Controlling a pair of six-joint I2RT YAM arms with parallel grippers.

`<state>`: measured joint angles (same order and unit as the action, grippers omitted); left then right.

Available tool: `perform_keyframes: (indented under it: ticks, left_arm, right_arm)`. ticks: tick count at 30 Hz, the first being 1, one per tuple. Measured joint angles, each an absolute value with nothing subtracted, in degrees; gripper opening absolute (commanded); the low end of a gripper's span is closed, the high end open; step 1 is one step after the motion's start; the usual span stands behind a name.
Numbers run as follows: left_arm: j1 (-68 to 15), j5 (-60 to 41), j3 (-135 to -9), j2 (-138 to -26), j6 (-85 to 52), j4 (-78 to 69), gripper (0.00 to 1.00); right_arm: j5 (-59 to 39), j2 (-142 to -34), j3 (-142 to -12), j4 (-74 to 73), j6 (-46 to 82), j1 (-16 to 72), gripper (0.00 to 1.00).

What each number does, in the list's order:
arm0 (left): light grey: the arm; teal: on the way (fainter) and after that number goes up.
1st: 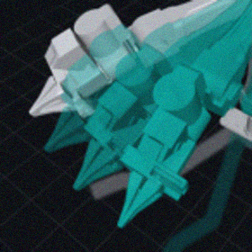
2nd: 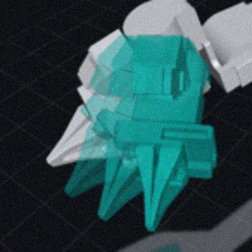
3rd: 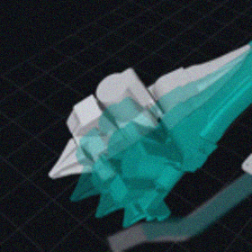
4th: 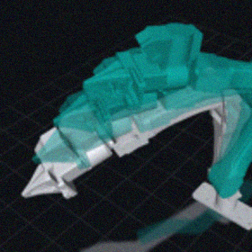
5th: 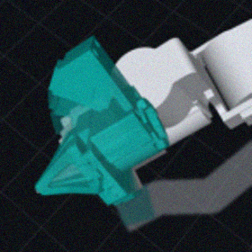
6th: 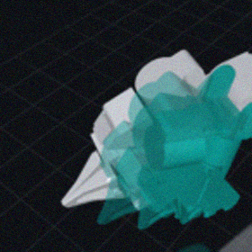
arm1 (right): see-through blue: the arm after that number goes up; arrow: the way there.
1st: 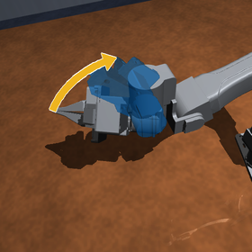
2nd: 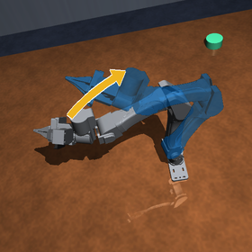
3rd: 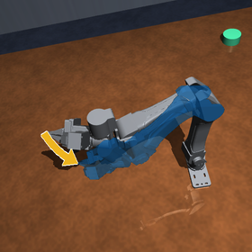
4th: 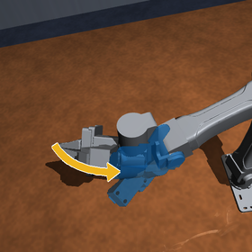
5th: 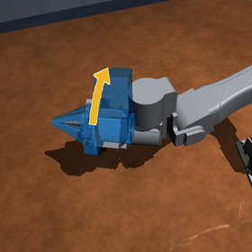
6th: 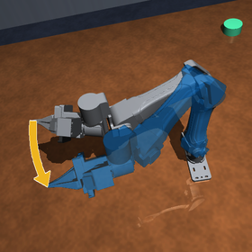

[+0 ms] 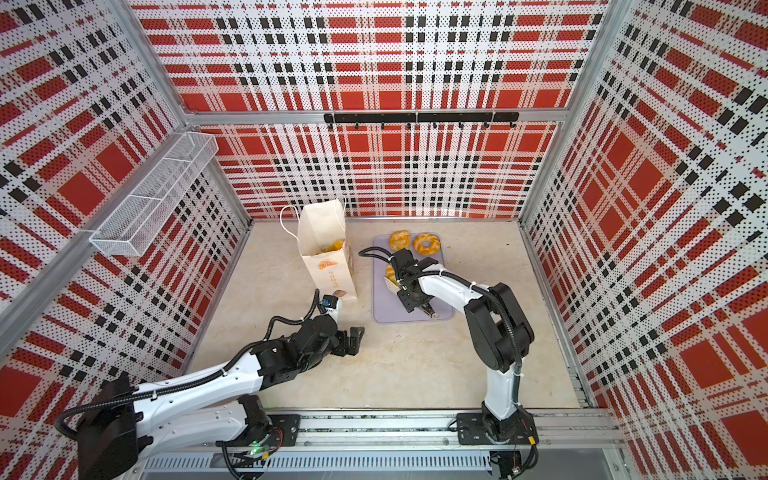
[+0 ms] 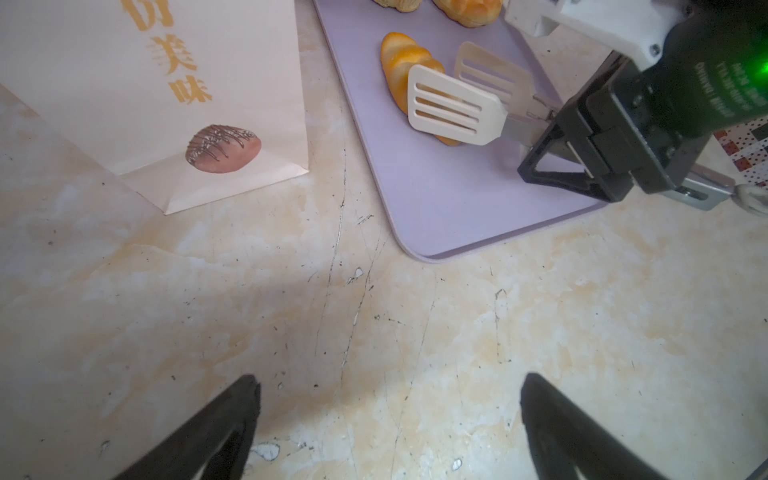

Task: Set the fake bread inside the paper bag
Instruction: 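Close the tongs on the striped croissant with the right gripper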

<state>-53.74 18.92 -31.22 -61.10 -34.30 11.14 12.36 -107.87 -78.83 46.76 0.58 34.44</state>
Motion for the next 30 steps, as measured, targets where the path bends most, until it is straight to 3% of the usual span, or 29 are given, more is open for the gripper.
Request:
perform_keyframes:
  ticks: [6,24,30]
  left_arm:
    - [-53.7,18.9,-31.2,-61.1,-34.3,11.1,0.99]
    - [-53.7,18.6,-31.2,-61.2,-34.3,10.7,0.99]
    - [-53.7,18.6,-31.2,-60.8,-34.3,10.7,1.0]
  right_arm:
    - [13.7,-110.0,-81.4,47.4,0.3,34.9,0.57]
    - [14.9,-111.3,-82.6,48.2,-1.3,35.1,0.38]
    - [13.9,-111.2,-82.5,47.9,-1.3,35.1,0.37]
